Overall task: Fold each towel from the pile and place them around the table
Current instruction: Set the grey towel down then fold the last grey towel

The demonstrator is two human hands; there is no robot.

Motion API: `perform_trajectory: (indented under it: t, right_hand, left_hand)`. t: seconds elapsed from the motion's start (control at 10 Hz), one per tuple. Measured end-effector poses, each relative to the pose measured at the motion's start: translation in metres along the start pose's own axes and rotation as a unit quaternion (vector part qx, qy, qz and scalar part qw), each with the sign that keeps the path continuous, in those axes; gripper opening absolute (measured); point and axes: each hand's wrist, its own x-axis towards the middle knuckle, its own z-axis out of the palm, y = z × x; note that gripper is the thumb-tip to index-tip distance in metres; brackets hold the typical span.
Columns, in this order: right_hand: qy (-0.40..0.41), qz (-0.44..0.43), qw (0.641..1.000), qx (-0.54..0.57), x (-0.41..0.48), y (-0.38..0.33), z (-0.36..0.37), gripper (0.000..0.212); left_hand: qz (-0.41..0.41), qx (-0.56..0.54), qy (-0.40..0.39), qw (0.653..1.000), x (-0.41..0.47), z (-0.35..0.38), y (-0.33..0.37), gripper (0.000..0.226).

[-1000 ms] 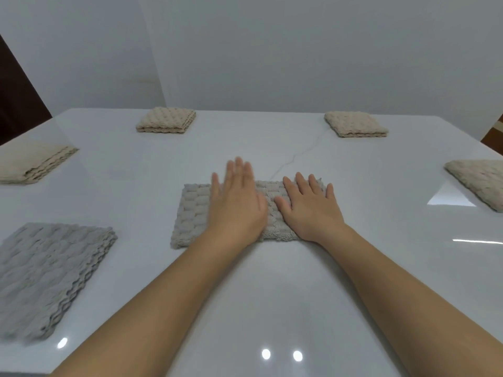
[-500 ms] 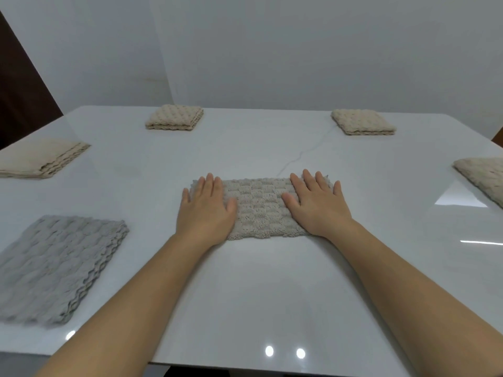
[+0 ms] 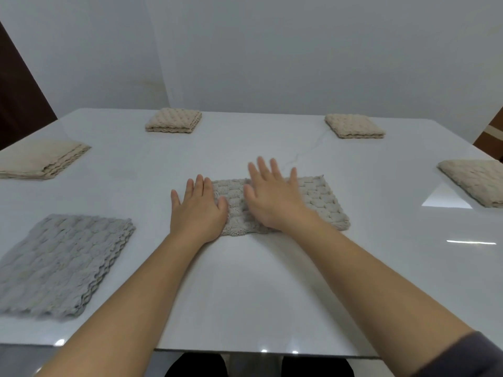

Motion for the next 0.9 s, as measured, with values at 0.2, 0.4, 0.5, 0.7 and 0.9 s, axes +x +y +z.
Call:
perform_trajectory:
  t: [0.2, 0.4, 0.5, 0.7, 0.9]
  right_hand:
    - [-0.034, -0.009, 0.999, 0.019, -0.002, -0.011, 0.031, 0.06]
    - [-0.019, -0.013, 1.0, 0.012, -0.006, -0.002, 0.032, 0.062]
    - [-0.021, 0.003, 1.0, 0.007, -0.01, 0.014, 0.029, 0.063]
    - [-0.02, 0.033, 0.999, 0.0, -0.018, 0.048, 0.022, 0.065]
    - [-0.013, 0.052, 0.999, -0.006, -0.023, 0.07, 0.021, 0.066]
  left_hand:
    - [-0.003, 0.004, -0.003, 1.0, 0.0, 0.002, -0.001, 0.063]
    - [0.0, 0.005, -0.002, 1.0, 0.001, 0.0, -0.001, 0.063]
    - [0.003, 0.002, -0.003, 1.0, 0.0, 0.0, -0.001, 0.063]
    - [0.002, 0.01, 0.0, 1.0, 0.001, 0.0, -0.001, 0.063]
    - [0.002, 0.007, -0.003, 1.0, 0.001, -0.001, -0.001, 0.063]
